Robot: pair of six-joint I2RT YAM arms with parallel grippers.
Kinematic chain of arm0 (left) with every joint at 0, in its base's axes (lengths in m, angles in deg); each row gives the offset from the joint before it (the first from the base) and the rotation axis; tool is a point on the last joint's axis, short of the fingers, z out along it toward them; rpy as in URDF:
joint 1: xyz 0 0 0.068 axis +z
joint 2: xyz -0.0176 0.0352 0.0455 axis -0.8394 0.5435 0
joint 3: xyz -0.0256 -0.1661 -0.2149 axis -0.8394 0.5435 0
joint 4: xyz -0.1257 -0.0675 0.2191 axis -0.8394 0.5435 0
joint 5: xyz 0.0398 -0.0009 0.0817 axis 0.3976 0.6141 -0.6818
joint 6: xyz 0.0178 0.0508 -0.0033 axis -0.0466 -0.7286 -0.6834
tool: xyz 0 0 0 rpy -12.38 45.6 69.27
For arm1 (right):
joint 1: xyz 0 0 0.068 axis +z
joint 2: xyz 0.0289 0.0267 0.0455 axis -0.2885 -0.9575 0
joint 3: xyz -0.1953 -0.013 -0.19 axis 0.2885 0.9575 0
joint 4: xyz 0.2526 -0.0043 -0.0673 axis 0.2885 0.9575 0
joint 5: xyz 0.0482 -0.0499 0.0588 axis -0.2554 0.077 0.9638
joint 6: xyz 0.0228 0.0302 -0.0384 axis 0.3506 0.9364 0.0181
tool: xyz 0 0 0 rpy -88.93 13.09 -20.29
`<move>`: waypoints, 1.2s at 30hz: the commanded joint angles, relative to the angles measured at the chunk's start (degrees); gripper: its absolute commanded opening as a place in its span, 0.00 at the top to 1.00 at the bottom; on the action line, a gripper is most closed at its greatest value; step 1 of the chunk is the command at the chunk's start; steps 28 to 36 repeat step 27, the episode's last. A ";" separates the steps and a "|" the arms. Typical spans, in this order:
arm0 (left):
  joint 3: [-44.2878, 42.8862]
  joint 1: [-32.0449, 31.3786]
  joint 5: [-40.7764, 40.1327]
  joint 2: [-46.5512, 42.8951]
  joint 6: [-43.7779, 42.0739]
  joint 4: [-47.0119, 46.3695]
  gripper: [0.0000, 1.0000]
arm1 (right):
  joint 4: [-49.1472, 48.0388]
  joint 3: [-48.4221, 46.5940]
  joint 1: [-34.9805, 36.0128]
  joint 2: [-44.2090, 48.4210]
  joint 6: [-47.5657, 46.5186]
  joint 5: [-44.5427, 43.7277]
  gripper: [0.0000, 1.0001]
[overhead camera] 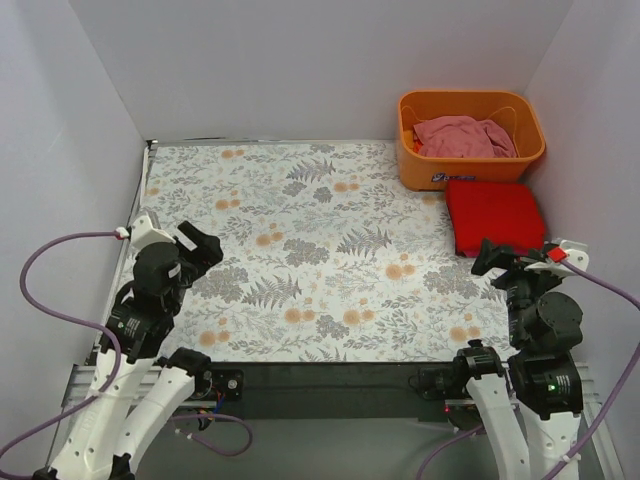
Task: Fold and stack the t-shirts
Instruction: Reset both grippers
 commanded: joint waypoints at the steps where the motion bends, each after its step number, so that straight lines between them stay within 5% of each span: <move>1: 5.80 0.28 -2.80 -3.92 2.83 -2.21 0.22 | -2.24 3.30 0.71 0.32 -1.42 4.98 0.02; 36: 14.09 0.28 -7.46 -4.03 1.87 -9.95 0.14 | -3.47 7.97 1.59 1.11 -0.45 6.76 0.02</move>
